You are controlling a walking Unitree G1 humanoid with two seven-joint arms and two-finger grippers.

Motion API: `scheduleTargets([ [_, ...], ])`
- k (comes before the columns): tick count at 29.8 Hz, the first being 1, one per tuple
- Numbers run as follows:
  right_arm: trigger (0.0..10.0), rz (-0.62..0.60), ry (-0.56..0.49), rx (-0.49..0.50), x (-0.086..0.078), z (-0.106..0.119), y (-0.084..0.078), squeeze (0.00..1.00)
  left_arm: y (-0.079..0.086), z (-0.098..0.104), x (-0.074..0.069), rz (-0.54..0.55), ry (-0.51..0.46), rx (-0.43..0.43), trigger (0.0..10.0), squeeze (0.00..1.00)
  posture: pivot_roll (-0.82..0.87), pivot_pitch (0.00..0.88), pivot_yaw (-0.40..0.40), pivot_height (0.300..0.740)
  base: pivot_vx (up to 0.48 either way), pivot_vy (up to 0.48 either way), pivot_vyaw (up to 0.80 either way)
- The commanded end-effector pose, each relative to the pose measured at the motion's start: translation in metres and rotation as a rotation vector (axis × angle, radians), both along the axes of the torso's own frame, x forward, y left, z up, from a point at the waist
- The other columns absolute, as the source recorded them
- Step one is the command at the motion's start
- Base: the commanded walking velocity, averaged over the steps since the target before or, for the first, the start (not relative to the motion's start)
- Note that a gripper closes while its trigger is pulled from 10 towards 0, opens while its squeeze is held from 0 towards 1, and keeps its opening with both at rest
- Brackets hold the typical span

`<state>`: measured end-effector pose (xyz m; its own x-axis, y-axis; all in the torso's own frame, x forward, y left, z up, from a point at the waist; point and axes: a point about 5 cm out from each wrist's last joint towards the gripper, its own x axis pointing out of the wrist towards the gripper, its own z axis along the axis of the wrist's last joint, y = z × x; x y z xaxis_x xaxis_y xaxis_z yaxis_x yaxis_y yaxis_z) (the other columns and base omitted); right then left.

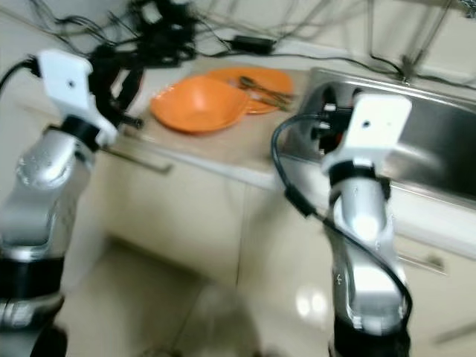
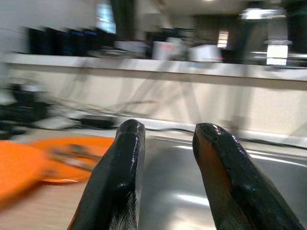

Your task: Kitchen organization

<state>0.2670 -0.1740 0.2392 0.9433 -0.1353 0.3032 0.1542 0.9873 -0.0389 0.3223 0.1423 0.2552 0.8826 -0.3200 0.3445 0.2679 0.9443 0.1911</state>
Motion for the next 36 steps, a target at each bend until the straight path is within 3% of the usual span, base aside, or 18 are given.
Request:
scheduleTargets([
  [1, 10.0, 0.028, 0.027, 0.013, 0.001, -0.004, 0.004, 0.0, 0.006, 0.001, 0.001, 0.027, -0.008, 0.002, 10.0, 0.0, -0.04, 0.012, -0.007, 0.74, 0.0, 0.0, -0.8],
  [11, 10.0, 0.145, 0.075, -0.013, 0.002, -0.011, 0.018, 0.0, 0.007, -0.001, -0.005, -0.055, 0.005, -0.056, 10.0, 0.0, -0.04, 0.001, -0.019, 0.74, 0.103, 0.0, -0.77],
  [23, 10.0, 0.206, 0.118, -0.054, 0.004, -0.017, 0.025, 0.0, 0.007, -0.004, -0.002, -0.039, 0.027, -0.05, 10.0, 0.0, -0.04, 0.005, -0.024, 0.74, 0.402, 0.0, 0.0],
  [36, 10.0, 0.173, 0.151, -0.051, 0.004, -0.025, 0.022, 0.0, -0.005, -0.006, -0.002, -0.073, 0.039, -0.026, 10.0, 0.0, -0.04, 0.021, -0.019, 0.74, 0.406, 0.0, 0.0],
])
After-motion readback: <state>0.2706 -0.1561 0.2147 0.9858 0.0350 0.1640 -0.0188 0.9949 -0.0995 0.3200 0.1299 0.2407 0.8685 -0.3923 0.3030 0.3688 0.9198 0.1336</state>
